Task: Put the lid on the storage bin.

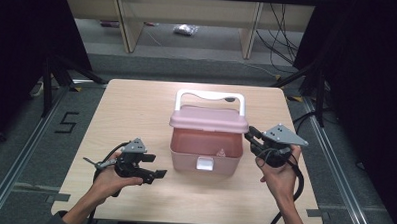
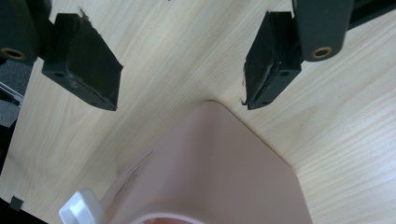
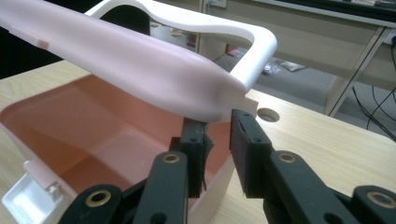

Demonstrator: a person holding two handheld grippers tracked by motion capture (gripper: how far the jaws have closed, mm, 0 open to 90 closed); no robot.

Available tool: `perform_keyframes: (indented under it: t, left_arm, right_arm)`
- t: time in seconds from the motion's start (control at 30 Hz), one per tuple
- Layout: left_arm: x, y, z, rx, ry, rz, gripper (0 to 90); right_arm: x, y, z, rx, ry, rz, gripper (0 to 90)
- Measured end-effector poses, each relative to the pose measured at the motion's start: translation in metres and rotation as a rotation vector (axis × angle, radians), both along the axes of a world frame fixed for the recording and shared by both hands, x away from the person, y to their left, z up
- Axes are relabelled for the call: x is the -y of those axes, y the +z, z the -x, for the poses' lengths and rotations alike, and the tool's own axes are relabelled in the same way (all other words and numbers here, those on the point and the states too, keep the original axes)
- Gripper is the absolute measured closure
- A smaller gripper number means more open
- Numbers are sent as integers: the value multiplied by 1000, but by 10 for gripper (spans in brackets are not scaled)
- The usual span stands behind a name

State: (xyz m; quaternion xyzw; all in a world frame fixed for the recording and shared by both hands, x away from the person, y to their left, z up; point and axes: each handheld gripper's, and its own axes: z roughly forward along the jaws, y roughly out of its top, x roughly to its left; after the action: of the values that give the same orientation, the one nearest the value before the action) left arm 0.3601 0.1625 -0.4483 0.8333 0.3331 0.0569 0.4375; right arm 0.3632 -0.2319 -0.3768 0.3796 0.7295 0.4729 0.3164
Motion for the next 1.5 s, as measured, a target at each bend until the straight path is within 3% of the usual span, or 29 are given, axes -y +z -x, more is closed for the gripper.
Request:
perform_keyframes:
  t: [0.03, 0.07, 0.17, 0.2, 0.37, 0.47, 0.57, 0.67, 0.77, 0.8, 0.87, 0.9, 1.1, 1.13, 1.23, 1.27, 1.33, 1.37, 1.47, 1.5]
  left_arm:
    - [0, 0, 0, 4, 4, -7, 269]
    - [-1, 0, 1, 0, 7, -9, 269]
    - [-2, -1, 1, 2, -7, -9, 269]
    - [-1, -1, 2, 4, -1, -5, 269]
    - [-3, -4, 4, -3, -7, -14, 269]
    - [-4, -4, 4, 3, -3, -20, 269]
    - [-4, -4, 4, 8, 3, -23, 269]
    - [-3, -5, 6, 6, 12, -21, 269]
    - [-4, -7, 4, 6, -1, -43, 269]
    - [-3, -8, 5, 0, 12, -23, 269]
    - [-3, -9, 5, -2, 1, -28, 269]
    - [-3, -9, 5, -7, 7, -27, 269]
    - [-4, -8, 7, 4, 6, -20, 270]
    - [-5, -7, 8, 4, 2, -25, 269]
    - [-5, -8, 9, -3, 17, -19, 269]
    - [-5, -7, 9, -1, 16, -27, 269]
    - [-5, -6, 8, 10, 8, -29, 269]
    - [-4, -6, 9, 11, 18, -30, 269]
    - [-6, -6, 9, 17, 1, -58, 269]
    - [-5, -6, 9, 16, 10, -49, 269]
  right_arm:
    - [0, 0, 2, -24, -2, -5, 754]
    - [0, -1, 2, -3, -5, -1, 751]
    - [1, -4, 4, -4, -7, -1, 740]
    - [1, -5, 5, -29, 2, -10, 738]
    - [1, -10, 7, -15, -8, 3, 721]
    - [2, -12, 8, -41, -1, 2, 652]
    - [1, -16, 9, -57, -2, -14, 655]
    - [2, -16, 11, -27, -12, 8, 645]
    - [3, -16, 13, -40, -4, 0, 639]
    - [2, -15, 16, -68, -14, -13, 635]
    - [4, -15, 16, -44, -6, -5, 624]
    - [4, -15, 17, -62, -2, -16, 624]
    - [3, -17, 19, -34, -13, -4, 607]
    - [3, -17, 20, -57, -7, -5, 603]
    - [4, -18, 21, -52, -4, -3, 583]
    - [2, -19, 22, -76, -13, -39, 575]
    - [4, -20, 22, -74, -10, -21, 573]
    - [2, -21, 23, -102, -7, -42, 573]
    - [5, -23, 22, -64, -11, -10, 573]
    - [4, -23, 24, -100, -12, -23, 571]
